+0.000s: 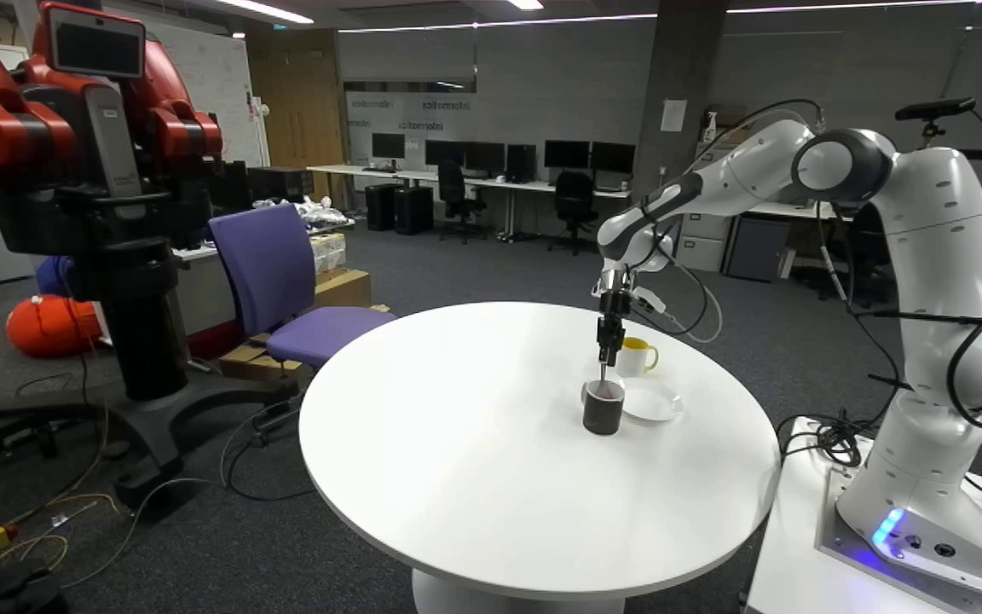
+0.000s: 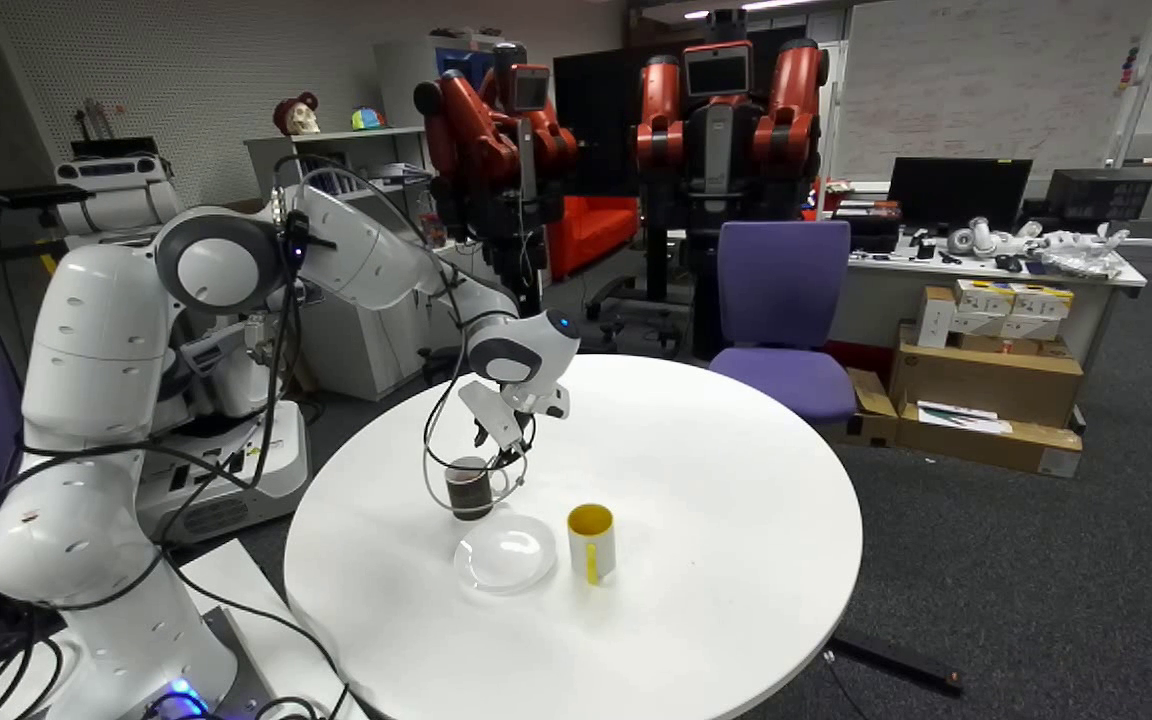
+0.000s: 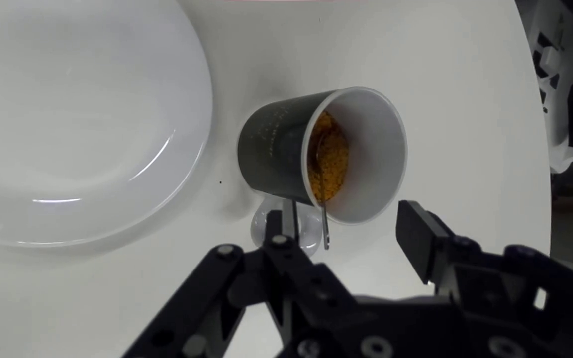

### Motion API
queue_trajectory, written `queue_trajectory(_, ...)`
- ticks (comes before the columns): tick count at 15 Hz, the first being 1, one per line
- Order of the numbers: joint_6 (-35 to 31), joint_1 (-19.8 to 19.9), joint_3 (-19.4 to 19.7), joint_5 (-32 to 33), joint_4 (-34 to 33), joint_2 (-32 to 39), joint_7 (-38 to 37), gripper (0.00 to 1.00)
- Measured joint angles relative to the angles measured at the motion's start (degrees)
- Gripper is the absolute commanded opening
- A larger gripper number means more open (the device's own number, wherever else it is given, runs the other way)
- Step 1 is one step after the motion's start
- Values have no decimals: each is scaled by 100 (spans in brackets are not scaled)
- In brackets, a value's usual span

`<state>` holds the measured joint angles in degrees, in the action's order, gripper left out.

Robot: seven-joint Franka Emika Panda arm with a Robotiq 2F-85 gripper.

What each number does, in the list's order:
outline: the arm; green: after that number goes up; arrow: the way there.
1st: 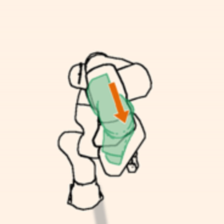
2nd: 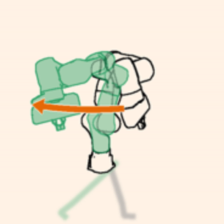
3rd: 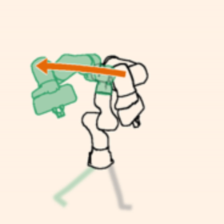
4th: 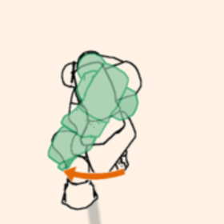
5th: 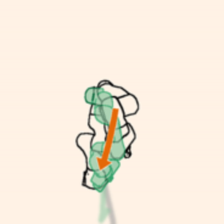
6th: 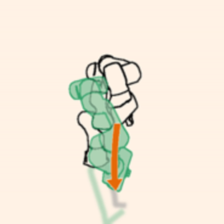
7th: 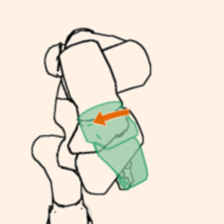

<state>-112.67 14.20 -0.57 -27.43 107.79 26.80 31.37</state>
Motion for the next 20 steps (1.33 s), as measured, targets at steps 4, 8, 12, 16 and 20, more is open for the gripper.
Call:
queue_trajectory(4, -120, -28, 0, 106, -11, 45, -34, 59)
queue_trajectory(8, -299, -90, -1, 218, -40, 155, -100, 56)
queue_trajectory(12, -381, -146, -4, 245, -124, 245, -166, 52)
queue_trajectory(16, -443, -161, -25, 254, -198, 260, -206, 33)
queue_trajectory(20, -443, -168, -33, 289, -230, 260, -271, 39)
